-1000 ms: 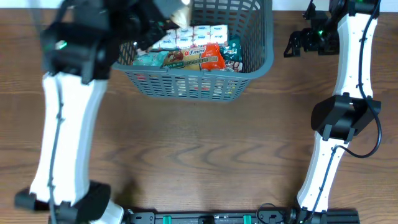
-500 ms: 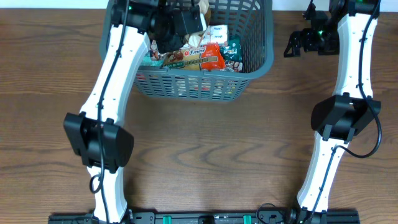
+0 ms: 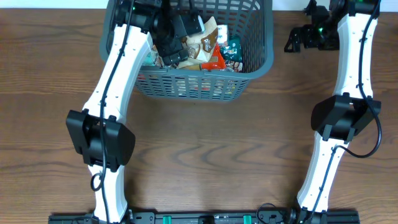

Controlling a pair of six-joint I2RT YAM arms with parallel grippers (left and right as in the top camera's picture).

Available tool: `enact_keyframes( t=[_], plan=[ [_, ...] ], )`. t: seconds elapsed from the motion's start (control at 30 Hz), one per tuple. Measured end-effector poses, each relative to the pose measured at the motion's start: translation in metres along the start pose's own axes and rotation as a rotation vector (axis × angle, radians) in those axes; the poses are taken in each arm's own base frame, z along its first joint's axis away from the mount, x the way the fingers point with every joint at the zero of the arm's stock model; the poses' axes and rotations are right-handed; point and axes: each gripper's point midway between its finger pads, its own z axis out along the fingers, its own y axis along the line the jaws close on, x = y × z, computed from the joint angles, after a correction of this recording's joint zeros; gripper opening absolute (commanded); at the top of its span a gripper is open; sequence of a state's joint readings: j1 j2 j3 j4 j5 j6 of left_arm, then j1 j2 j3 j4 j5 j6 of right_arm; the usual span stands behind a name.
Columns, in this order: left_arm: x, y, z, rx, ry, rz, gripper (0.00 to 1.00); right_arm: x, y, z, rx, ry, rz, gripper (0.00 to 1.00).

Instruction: Pack container

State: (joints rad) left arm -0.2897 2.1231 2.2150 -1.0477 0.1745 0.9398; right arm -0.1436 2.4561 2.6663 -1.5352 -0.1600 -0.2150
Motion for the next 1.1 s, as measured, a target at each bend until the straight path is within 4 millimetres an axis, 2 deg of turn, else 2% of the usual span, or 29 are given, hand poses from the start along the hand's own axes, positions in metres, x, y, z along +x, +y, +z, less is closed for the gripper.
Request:
enact_keyframes(
  t=[0.1, 0.17, 0.27, 0.33, 0.37, 0.47, 0.57, 0.63, 0.73, 0.87, 1.0, 1.1],
  plan=[
    [0.005, 0.018, -0.022, -0.087, 0.004, -0.147, 0.99, -0.023, -0.004, -0.006, 0.023, -0.099, -0.012, 0.99],
    [0.016, 0.031, -0.052, -0.145, 0.000, -0.273, 0.99, -0.039, -0.006, -0.020, 0.046, -0.180, -0.025, 0.99],
    [0.044, 0.047, -0.109, -0.233, -0.012, -0.467, 0.99, -0.058, -0.006, -0.062, 0.092, -0.310, -0.042, 0.99],
    [0.069, 0.052, -0.150, -0.287, -0.018, -0.601, 0.99, -0.063, -0.002, -0.101, 0.118, -0.392, -0.054, 0.99],
    [0.083, 0.053, -0.171, -0.316, -0.024, -0.668, 0.99, -0.063, 0.003, -0.124, 0.130, -0.434, -0.061, 0.99],
    [0.110, 0.047, -0.218, -0.369, -0.039, -0.793, 0.99, -0.051, 0.016, -0.186, 0.152, -0.529, -0.063, 0.99],
    [0.118, 0.035, -0.251, -0.395, -0.082, -0.849, 0.99, -0.026, 0.025, -0.222, 0.171, -0.538, -0.038, 0.99],
    [0.115, 0.028, -0.270, -0.409, -0.127, -0.857, 0.99, -0.006, 0.030, -0.231, 0.182, -0.503, -0.018, 0.99],
    [0.115, 0.004, -0.284, -0.395, -0.150, -0.866, 0.99, 0.021, 0.043, -0.230, 0.181, -0.418, -0.009, 0.99],
    [0.126, -0.036, -0.289, -0.369, -0.151, -0.871, 0.99, 0.040, 0.064, -0.221, 0.178, -0.329, -0.035, 0.99],
    [0.142, -0.072, -0.277, -0.373, -0.172, -0.866, 0.98, 0.045, 0.090, -0.224, 0.196, -0.322, -0.075, 0.99],
    [0.156, -0.103, -0.261, -0.367, -0.192, -0.867, 0.98, 0.053, 0.116, -0.242, 0.183, -0.369, -0.116, 0.99]
  ],
)
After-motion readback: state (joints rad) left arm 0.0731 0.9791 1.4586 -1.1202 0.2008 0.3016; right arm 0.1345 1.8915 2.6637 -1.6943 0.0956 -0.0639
